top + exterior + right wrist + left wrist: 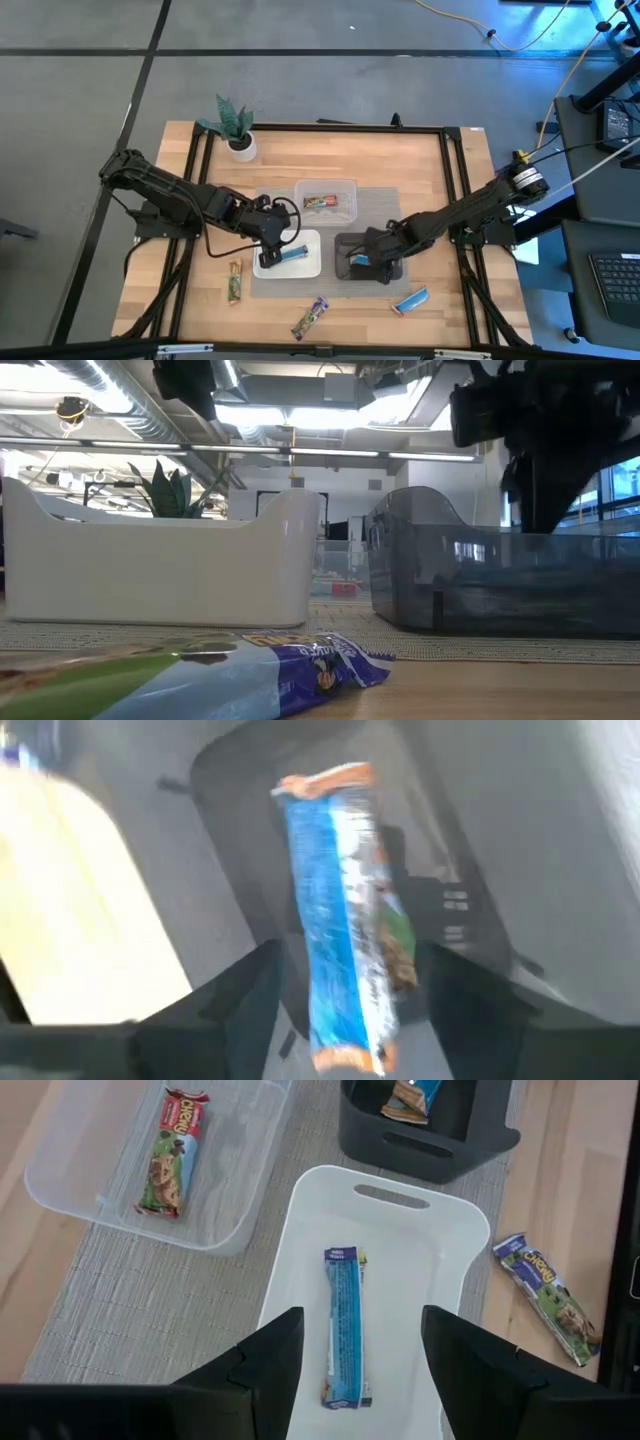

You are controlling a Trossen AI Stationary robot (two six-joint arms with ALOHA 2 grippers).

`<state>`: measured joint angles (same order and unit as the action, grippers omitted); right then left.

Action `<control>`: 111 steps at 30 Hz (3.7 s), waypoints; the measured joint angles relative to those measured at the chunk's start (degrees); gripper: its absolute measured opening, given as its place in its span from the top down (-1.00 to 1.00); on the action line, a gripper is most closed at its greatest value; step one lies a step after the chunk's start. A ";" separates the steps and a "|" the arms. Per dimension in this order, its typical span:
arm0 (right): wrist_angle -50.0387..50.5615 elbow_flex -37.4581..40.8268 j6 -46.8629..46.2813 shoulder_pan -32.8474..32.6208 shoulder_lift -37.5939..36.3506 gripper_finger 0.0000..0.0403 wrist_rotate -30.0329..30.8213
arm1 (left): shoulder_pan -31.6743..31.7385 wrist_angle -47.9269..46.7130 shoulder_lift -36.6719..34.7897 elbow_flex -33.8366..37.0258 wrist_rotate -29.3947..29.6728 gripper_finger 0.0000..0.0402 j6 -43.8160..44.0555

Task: Pick and place Granola Bars by type
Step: Put the top red granola bar into the transparent bin

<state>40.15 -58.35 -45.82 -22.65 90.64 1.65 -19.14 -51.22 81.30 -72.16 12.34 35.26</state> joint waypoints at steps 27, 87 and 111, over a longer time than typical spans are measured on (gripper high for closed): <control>22.76 17.76 -76.19 0.48 -11.96 -0.21 5.99 | 4.37 0.04 0.00 0.02 6.28 0.02 -16.01; 12.41 27.89 -74.67 0.30 -11.96 -0.20 10.54 | 10.03 0.02 0.00 0.02 5.60 0.03 -20.03; 13.71 23.42 -60.85 0.37 -11.85 0.32 10.19 | 10.03 -3.87 -0.84 0.02 4.55 0.03 -17.26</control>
<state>53.86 -34.93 -106.68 -22.28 78.78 11.84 -9.10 -55.09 80.46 -72.14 16.89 18.00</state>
